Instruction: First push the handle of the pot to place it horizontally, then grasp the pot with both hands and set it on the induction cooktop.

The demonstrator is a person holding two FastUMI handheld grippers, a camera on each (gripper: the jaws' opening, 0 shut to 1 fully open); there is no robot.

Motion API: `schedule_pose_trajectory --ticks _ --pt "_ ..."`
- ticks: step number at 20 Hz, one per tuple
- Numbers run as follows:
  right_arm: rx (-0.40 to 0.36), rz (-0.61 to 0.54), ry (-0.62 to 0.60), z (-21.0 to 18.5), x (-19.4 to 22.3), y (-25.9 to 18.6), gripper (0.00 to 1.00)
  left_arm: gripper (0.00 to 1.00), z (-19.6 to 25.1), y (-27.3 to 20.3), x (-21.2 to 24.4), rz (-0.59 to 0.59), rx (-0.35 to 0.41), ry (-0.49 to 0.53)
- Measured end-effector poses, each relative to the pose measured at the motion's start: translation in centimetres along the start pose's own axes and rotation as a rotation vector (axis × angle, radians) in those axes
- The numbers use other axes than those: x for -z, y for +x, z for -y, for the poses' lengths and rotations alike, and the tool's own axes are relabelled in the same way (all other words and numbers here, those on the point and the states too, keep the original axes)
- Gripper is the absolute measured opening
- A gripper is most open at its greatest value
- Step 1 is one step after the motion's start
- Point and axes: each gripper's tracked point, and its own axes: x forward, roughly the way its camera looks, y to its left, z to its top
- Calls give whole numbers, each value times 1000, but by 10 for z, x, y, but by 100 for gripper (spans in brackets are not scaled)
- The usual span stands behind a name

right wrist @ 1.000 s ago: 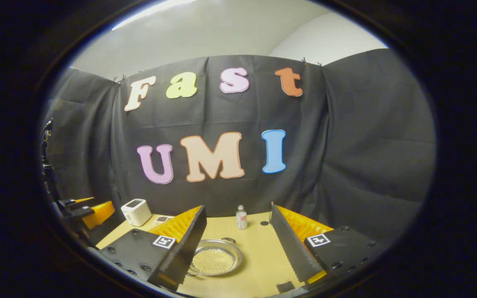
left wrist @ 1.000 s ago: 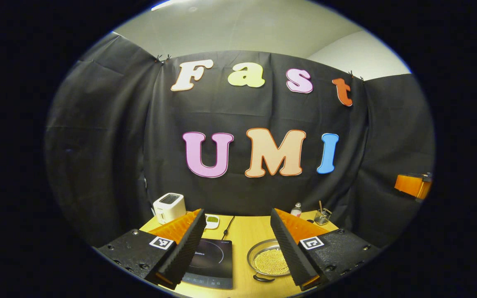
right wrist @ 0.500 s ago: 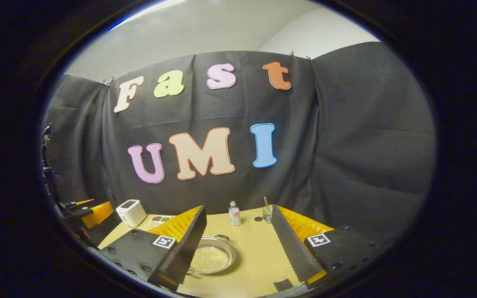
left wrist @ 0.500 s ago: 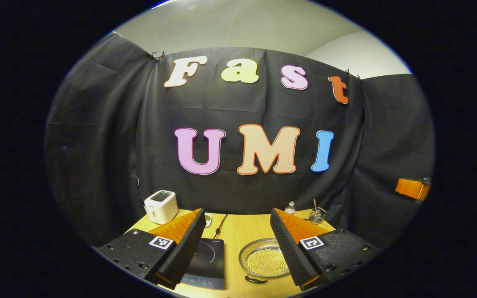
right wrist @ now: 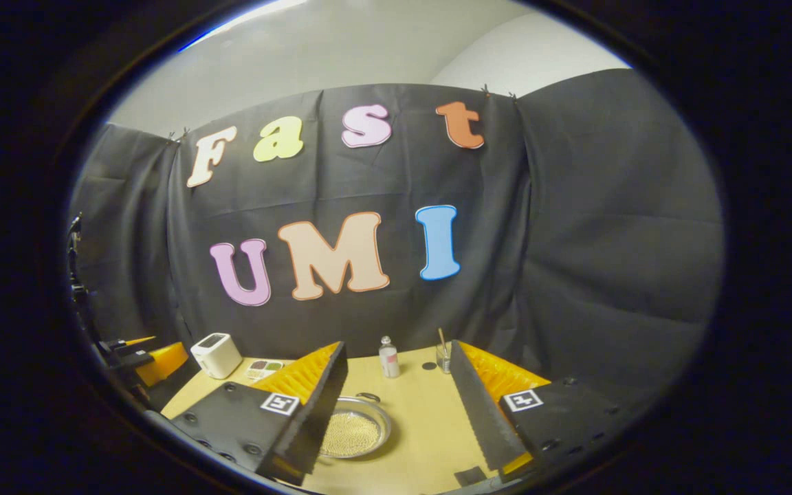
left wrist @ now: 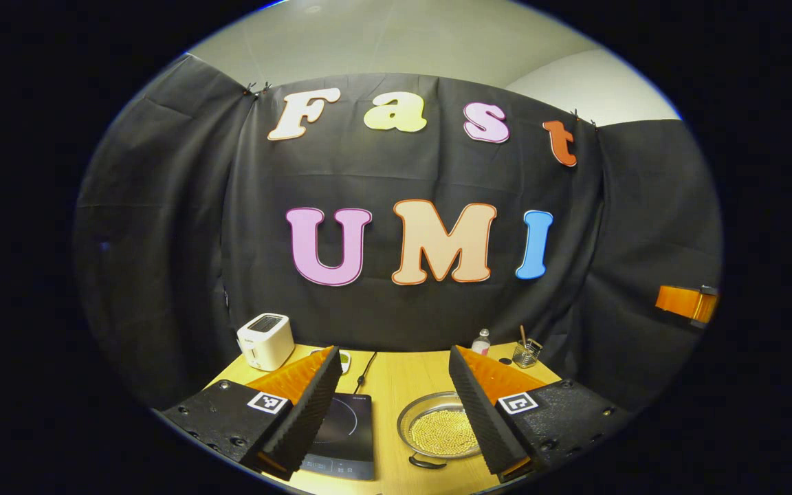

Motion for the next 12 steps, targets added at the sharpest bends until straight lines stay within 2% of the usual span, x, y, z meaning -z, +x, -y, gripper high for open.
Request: schedule_pose_trajectory --ticks 2,5,7,8,9,12 --pt "-21 5 2 -8 0 5 70 95 -8 -3 0 2 -21 -1" --pt "-8 8 -9 -5 3 15 24 95 -21 -6 3 1 -57 -5" --pt "-16 3 -8 -10 9 24 17 95 -31 -9 5 -2 -88 -6" --pt "-33 -13 -10 -15 15 27 0 95 -36 -11 6 -5 -104 -6" --pt "-50 -28 -16 -20 23 32 4 95 -40 -12 7 -4 -119 -8" --pt "-104 -96 -37 -38 54 44 0 95 -55 -20 9 -7 -162 -15"
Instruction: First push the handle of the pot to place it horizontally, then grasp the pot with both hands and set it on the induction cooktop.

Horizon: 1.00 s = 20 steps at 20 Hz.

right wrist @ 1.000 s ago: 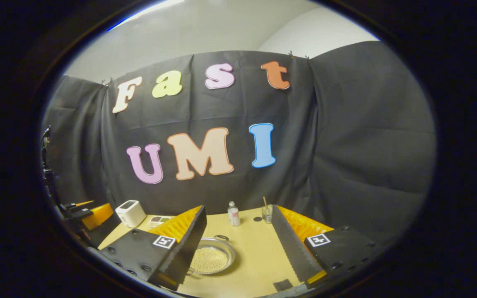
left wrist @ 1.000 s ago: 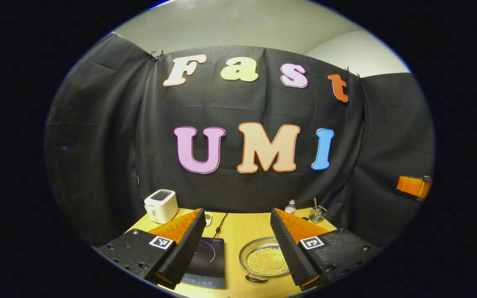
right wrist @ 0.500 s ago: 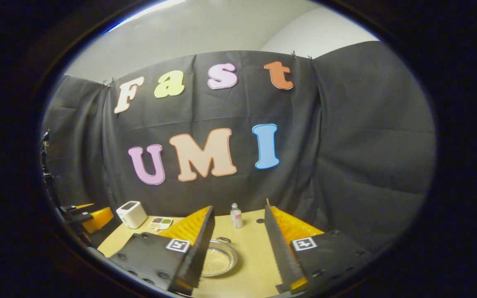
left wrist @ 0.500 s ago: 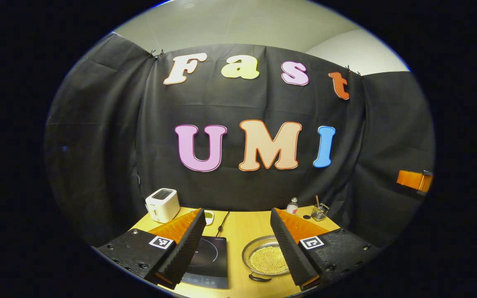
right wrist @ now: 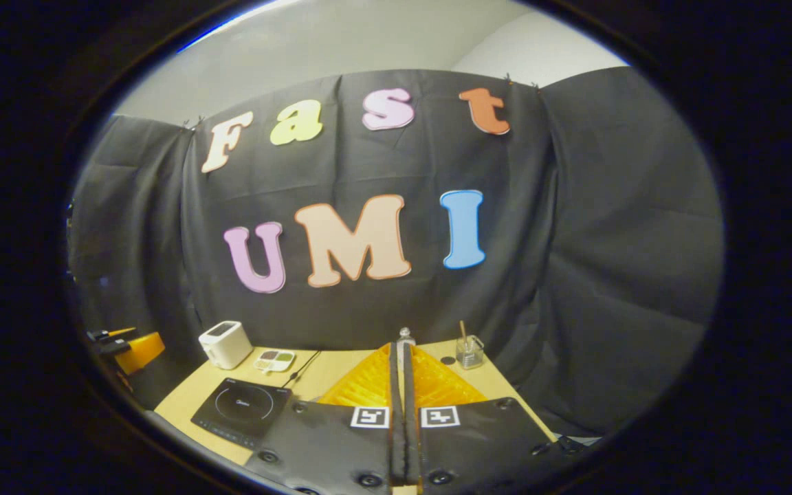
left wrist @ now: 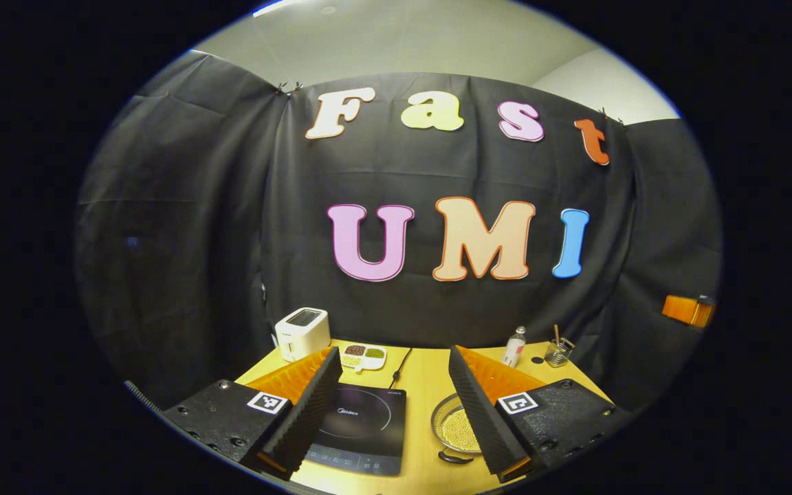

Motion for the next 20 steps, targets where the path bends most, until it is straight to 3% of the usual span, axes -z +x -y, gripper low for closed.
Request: schedule_pose_trajectory --ticks 5,6,11,12,19,20 --pt "-78 -204 20 -30 83 20 0 95 -31 -10 7 -8 -78 9" --pt "-93 -255 33 -37 102 23 0 92 -37 -11 9 -12 -90 10" --pt "-144 -489 74 -67 194 26 2 92 -60 -14 25 -49 -122 -12" --pt "-149 -536 72 -71 211 24 2 95 -65 -14 28 -54 -128 -13" --pt "-173 -807 -11 -91 308 9 0 92 -95 -14 40 -66 -155 -5" --pt "-178 -848 -15 -95 320 9 0 96 -97 -13 41 -67 -156 -2"
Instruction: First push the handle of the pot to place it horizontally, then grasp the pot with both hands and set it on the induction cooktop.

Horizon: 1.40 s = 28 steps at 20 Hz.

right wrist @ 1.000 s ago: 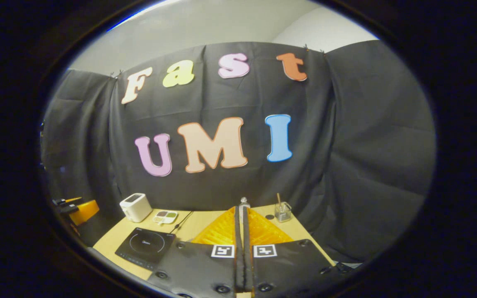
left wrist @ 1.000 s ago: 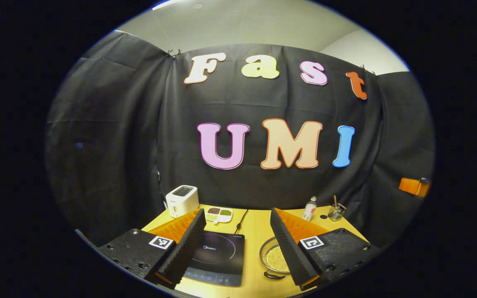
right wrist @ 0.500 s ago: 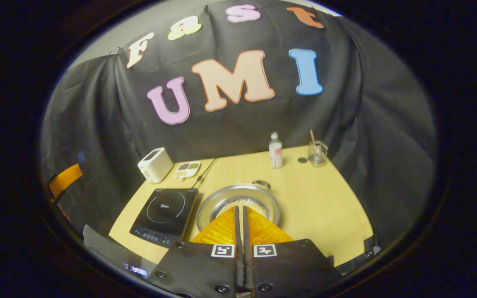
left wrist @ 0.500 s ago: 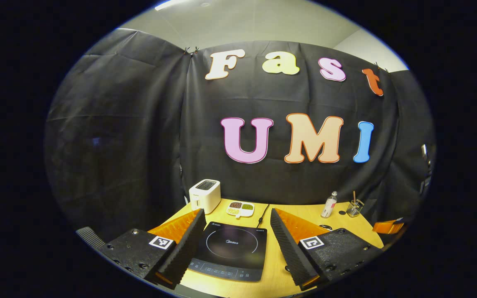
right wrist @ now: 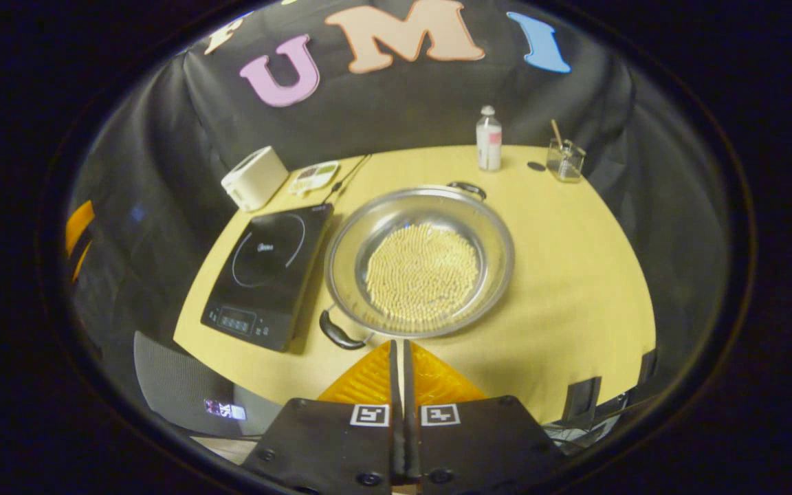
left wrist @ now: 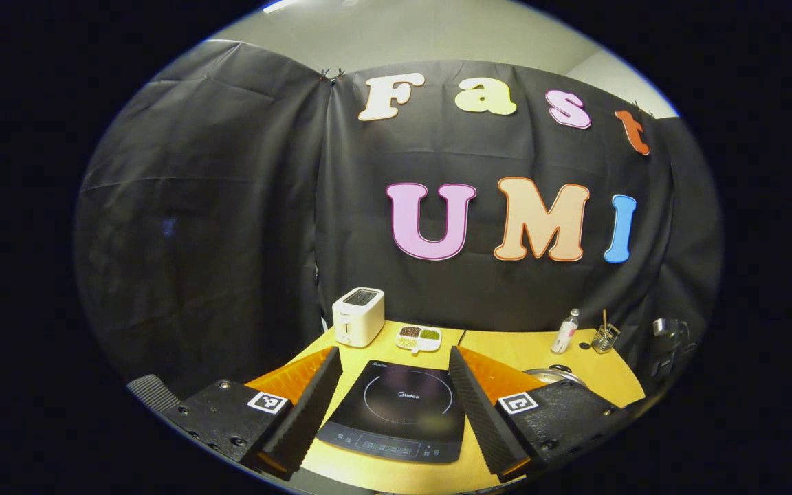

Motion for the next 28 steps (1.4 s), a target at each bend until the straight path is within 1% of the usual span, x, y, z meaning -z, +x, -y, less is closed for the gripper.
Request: schedule_pose_trajectory --ticks 1,2,4,5,6,7,8,9,10,11,12,13,14,15,17,18,20,21,22,23,24,25,26,28 --pt "1 -36 2 0 9 8 0 92 -3 1 2 -2 -2 3" --pt "0 -74 0 -1 15 16 2 95 -5 2 2 -3 -2 6" --pt "9 -142 -10 1 28 31 3 95 -6 6 0 3 3 13" --pt "13 -167 -17 0 34 38 0 92 -5 9 0 4 9 17" --pt "25 -192 -24 1 38 45 0 95 -2 12 0 4 18 22" --pt "37 -211 -31 3 42 52 3 92 -1 15 0 2 35 30" --pt "53 -227 -44 7 45 60 3 95 3 19 0 0 52 43" --pt "68 -243 -59 9 49 69 3 92 10 24 1 -7 76 54" --pt "81 -257 -71 12 51 76 0 95 20 28 1 -12 110 63" --pt "86 -272 -75 13 54 81 3 92 29 30 1 -19 141 71" --pt "80 -281 -75 11 54 86 0 92 37 33 0 -21 163 76" --pt "74 -289 -76 9 56 88 0 96 45 37 -2 -17 182 78" --pt "69 -287 -79 7 54 91 3 93 55 38 -5 -17 202 75" --pt "69 -284 -79 6 53 94 0 95 63 39 -5 -19 222 68" --pt "66 -287 -70 3 51 100 0 95 75 40 -7 -20 246 57" --pt "62 -290 -61 1 49 103 0 92 79 41 -9 -19 250 54" --pt "58 -290 -49 -2 46 108 0 92 86 42 -10 -20 258 52" --pt "59 -292 -45 -2 44 110 0 95 88 40 -10 -22 262 53" --pt "55 -294 -31 -4 41 111 3 95 89 40 -10 -23 264 58" --pt "45 -295 -7 -9 39 114 0 95 90 39 -9 -25 264 64" --pt "51 -296 8 -9 37 117 3 99 89 37 -10 -25 262 69" --pt "50 -298 22 -12 34 117 3 92 88 38 -10 -25 258 70" --pt "45 -302 38 -15 32 119 3 95 86 36 -9 -27 256 66" --pt "31 -316 64 -24 32 123 3 95 81 33 -5 -36 248 55"
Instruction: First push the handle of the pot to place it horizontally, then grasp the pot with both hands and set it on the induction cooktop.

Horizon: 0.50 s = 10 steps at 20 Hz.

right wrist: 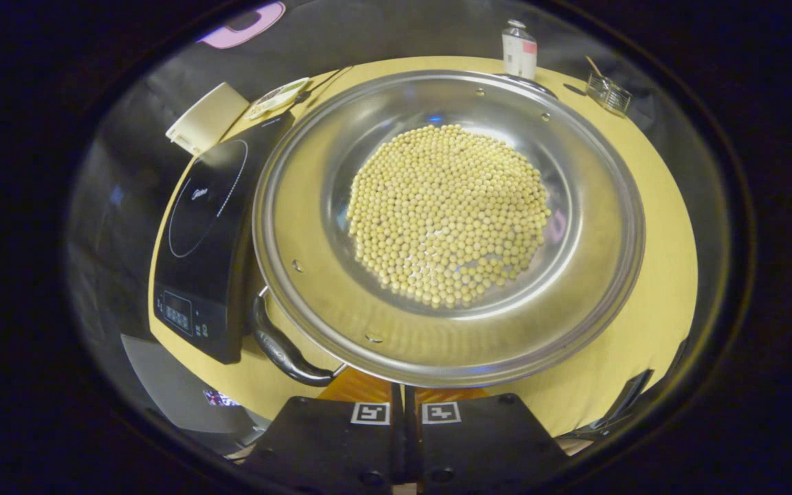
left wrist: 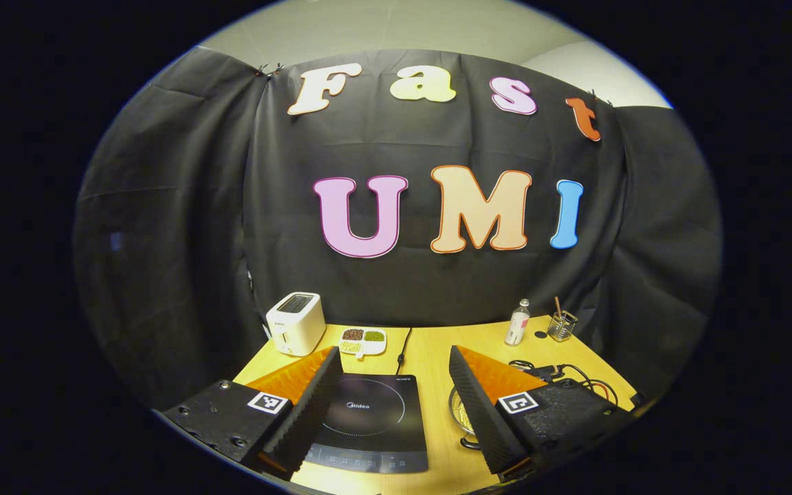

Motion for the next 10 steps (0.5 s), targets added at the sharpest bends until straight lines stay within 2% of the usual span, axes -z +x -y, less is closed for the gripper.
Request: schedule_pose_trajectory --ticks 1,2,5,6,7,8,10 --pt "-3 -6 4 -4 0 0 0 92 -3 -3 3 -3 -6 -8" --pt "-3 -10 1 -6 0 2 0 96 -8 -7 6 -5 -11 -15" --pt "17 -15 -32 -10 -3 4 2 92 -24 -20 21 -15 -39 -45" --pt "14 -15 -27 -13 -5 4 2 95 -30 -25 25 -19 -49 -52" --pt "7 -15 -14 -21 -5 6 0 92 -38 -30 31 -26 -64 -55" --pt "-3 -14 0 -27 -7 7 0 96 -46 -35 35 -34 -80 -55" --pt "-26 -7 33 -38 -13 10 2 96 -61 -43 42 -39 -115 -56"
